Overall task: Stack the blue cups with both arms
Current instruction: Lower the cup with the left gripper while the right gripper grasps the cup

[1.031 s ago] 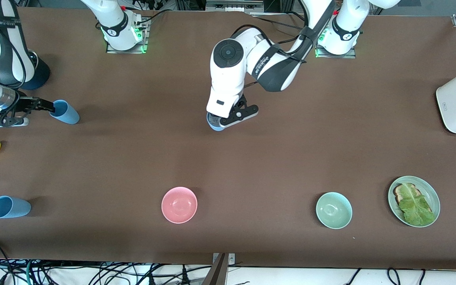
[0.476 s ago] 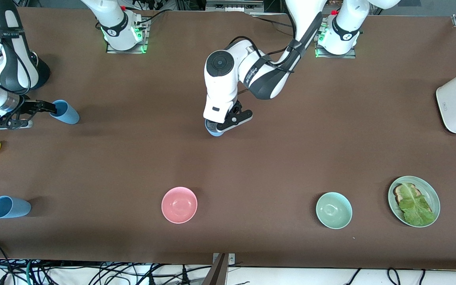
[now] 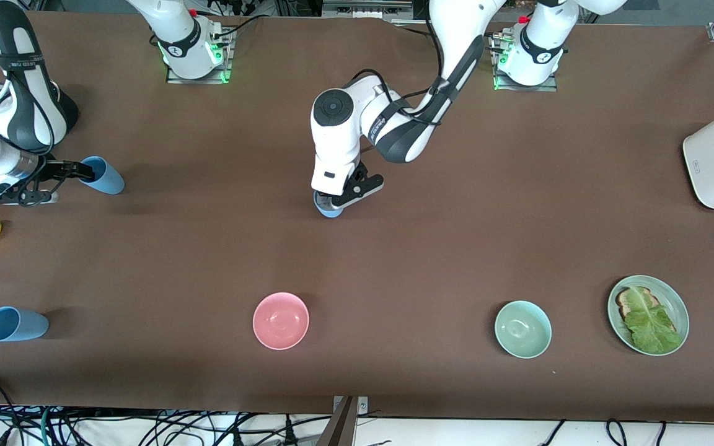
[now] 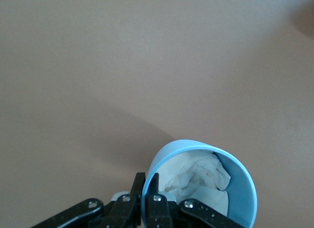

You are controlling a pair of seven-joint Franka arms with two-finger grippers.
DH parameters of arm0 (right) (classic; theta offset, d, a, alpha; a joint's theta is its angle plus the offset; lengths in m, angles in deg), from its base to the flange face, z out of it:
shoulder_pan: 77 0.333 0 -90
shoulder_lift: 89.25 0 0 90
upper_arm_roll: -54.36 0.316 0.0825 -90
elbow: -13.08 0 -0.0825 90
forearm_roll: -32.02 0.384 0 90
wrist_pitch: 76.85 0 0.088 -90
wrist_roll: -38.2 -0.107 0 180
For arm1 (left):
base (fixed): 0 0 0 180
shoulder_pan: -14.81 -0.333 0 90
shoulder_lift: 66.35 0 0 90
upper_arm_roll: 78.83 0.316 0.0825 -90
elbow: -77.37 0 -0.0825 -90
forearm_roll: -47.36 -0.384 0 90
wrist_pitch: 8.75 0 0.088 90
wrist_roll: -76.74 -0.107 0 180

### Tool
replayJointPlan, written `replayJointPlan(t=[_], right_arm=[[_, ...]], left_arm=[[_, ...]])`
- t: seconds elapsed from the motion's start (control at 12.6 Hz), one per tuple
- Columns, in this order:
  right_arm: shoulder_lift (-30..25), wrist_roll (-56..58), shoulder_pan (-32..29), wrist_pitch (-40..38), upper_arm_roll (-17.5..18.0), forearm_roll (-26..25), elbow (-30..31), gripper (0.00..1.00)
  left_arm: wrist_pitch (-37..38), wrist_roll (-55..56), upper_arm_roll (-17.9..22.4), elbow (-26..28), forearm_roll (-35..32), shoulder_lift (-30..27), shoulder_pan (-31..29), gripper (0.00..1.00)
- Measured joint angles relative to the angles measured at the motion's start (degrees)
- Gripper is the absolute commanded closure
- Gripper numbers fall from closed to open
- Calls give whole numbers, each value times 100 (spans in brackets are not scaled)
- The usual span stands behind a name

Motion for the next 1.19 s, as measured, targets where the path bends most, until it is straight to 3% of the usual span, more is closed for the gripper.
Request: replayJointPlan(t=[0.16,0.32,0.4,0.48,0.95,1.19], right_arm=[[11,0,0,8,1,7,0,100],[12,0,0,9,4,9,0,100],[13,0,0,9,5,12,-1,100],[-25,13,5,-27,20,69,-9,100],[-25,12,6,-112,24,70,-129,100],[-30,7,19,-941,54,75,-735,100]], left_arm=[[-159,111,1,-2,-148,159,28,100],[-220,207,1,-30,-196,192,43,100],[-236,226,2,-31,-197,205,43,64],[-243,240,6,-39,-197,207,43,1],[-261,237,26,-139,-443,206,43,0],[-59,-309,60,-236,-460,55,32,0]])
